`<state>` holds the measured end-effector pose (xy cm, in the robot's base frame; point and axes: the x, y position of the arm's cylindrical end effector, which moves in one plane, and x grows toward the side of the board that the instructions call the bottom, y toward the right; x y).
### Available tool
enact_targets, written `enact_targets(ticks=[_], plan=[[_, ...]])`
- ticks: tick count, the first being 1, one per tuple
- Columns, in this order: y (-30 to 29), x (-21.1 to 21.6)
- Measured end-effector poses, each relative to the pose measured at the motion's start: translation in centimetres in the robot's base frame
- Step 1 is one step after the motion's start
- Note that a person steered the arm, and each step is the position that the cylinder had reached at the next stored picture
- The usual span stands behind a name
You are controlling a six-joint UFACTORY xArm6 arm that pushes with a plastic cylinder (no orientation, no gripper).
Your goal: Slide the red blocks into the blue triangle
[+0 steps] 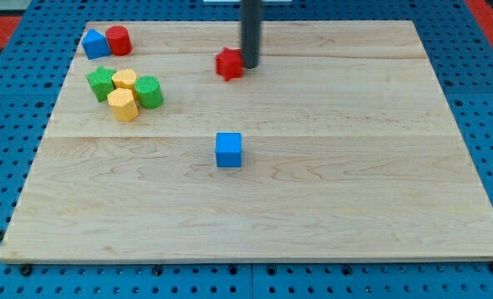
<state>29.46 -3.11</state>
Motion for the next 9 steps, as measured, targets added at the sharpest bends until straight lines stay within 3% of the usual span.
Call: enact_targets(ticks=[1, 2, 5, 6, 7, 8, 9], plan=[[-7.6, -0.4], [-5.3, 4.0], [-12.2, -1.3], [-9.5, -1.0], [1.9, 1.6], [10.5, 9.0], [12.5, 17.2]])
